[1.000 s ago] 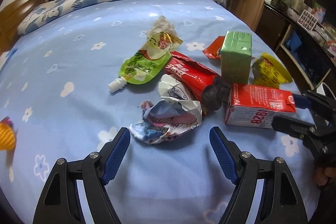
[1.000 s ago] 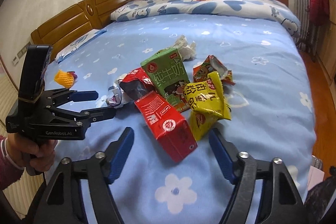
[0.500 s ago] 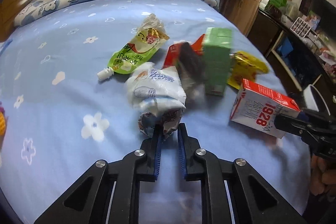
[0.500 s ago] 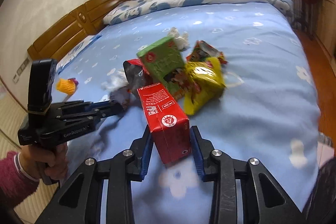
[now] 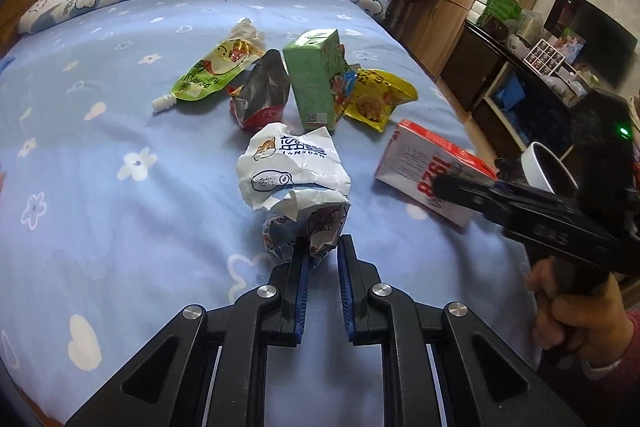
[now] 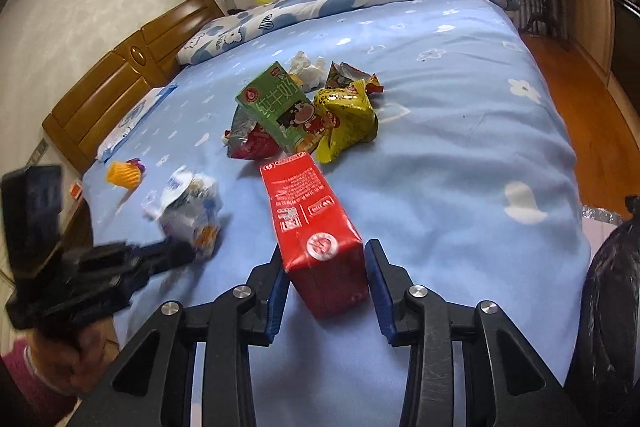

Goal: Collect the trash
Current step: 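Grasp the white crumpled wrapper with the left tool while the right tool grasps the red milk carton, then carry the wrapper and red carton over the bin with both tools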

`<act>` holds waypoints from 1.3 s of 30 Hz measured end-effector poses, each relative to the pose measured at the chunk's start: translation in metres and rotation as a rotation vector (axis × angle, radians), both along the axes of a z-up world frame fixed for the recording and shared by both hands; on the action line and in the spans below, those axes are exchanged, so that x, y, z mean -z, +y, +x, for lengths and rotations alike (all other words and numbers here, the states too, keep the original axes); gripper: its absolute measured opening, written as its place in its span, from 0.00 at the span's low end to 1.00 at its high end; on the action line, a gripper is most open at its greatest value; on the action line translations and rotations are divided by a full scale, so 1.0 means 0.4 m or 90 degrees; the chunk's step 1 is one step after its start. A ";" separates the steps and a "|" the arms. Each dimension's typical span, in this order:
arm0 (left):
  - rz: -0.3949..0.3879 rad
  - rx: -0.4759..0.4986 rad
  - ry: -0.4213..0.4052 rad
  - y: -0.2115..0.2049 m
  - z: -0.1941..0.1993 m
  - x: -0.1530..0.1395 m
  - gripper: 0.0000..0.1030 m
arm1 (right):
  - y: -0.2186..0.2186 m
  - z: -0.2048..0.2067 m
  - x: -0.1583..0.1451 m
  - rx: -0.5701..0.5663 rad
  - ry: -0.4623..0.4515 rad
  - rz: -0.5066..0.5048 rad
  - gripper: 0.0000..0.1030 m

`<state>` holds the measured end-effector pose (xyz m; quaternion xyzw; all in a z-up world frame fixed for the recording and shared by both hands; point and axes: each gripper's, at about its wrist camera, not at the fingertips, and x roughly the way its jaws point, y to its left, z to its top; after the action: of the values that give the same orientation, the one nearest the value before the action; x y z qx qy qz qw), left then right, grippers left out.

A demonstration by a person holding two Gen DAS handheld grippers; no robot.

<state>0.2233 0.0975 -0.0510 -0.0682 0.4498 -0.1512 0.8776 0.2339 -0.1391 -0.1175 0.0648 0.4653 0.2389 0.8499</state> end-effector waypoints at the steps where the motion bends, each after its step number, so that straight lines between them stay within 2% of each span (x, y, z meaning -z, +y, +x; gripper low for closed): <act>1: 0.000 0.001 -0.002 -0.003 -0.013 -0.008 0.12 | 0.009 0.006 0.001 -0.004 -0.001 -0.005 0.39; 5: -0.005 0.007 -0.013 -0.017 -0.033 -0.030 0.12 | 0.015 0.003 0.004 -0.001 0.001 -0.010 0.34; 10: -0.009 0.040 -0.022 -0.075 -0.048 -0.053 0.12 | -0.034 -0.050 -0.029 0.026 -0.017 0.002 0.30; 24: -0.001 0.180 -0.039 -0.313 -0.055 -0.086 0.12 | -0.305 -0.206 -0.135 0.170 -0.064 0.033 0.29; 39: 0.001 0.284 -0.042 -0.502 0.005 -0.099 0.12 | -0.511 -0.282 -0.165 0.293 -0.081 0.020 0.29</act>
<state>0.2252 -0.1031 -0.0113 0.0386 0.4252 -0.3431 0.8366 0.1209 -0.3437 -0.0516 0.1671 0.3798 0.0497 0.9085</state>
